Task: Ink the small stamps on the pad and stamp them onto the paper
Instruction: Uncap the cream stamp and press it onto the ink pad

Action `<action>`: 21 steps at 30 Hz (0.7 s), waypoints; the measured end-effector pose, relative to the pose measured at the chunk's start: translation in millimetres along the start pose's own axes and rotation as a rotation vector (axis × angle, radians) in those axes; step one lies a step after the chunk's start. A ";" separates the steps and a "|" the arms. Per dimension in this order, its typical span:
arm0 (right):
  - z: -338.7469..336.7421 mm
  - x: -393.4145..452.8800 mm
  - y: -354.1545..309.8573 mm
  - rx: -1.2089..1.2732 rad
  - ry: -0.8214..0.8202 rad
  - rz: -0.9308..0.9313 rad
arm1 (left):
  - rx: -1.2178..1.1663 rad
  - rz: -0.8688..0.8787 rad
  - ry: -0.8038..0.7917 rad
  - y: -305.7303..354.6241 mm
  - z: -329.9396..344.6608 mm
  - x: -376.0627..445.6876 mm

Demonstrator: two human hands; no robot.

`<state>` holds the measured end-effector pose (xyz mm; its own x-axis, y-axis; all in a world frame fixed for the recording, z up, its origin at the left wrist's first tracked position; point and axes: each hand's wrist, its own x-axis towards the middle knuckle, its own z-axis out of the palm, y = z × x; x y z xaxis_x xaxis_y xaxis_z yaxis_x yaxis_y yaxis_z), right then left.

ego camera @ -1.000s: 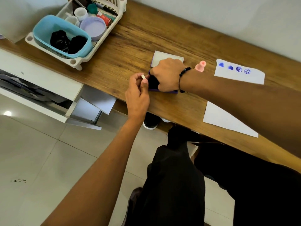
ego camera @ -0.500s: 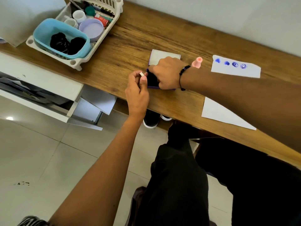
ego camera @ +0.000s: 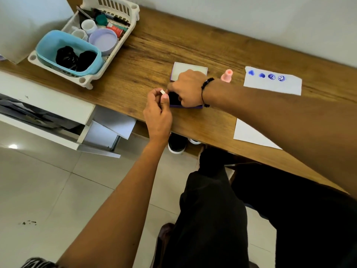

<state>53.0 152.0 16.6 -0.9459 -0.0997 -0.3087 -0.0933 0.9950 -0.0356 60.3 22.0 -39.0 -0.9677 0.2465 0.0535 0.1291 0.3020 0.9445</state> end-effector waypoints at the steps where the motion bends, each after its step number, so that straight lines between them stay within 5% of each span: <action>1: -1.2 -0.2 0.5 -0.014 -0.006 -0.023 | 0.002 -0.001 0.000 -0.7 -0.5 0.4; 8: -6.8 -9.2 -0.8 0.129 0.022 0.091 | 0.067 -0.003 -0.113 2.1 -8.0 6.8; 16: -23.7 -99.5 14.2 0.792 0.654 0.503 | -0.152 0.055 -0.200 59.9 13.7 -21.5; 21: -4.2 -162.8 72.1 0.846 0.749 0.760 | -0.254 0.099 -0.382 100.3 86.5 -71.0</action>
<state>199.0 240.1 68.3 -0.6440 0.7625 0.0625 0.4829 0.4685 -0.7398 160.7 114.5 23.9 -0.7983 0.5983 0.0691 0.1136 0.0369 0.9928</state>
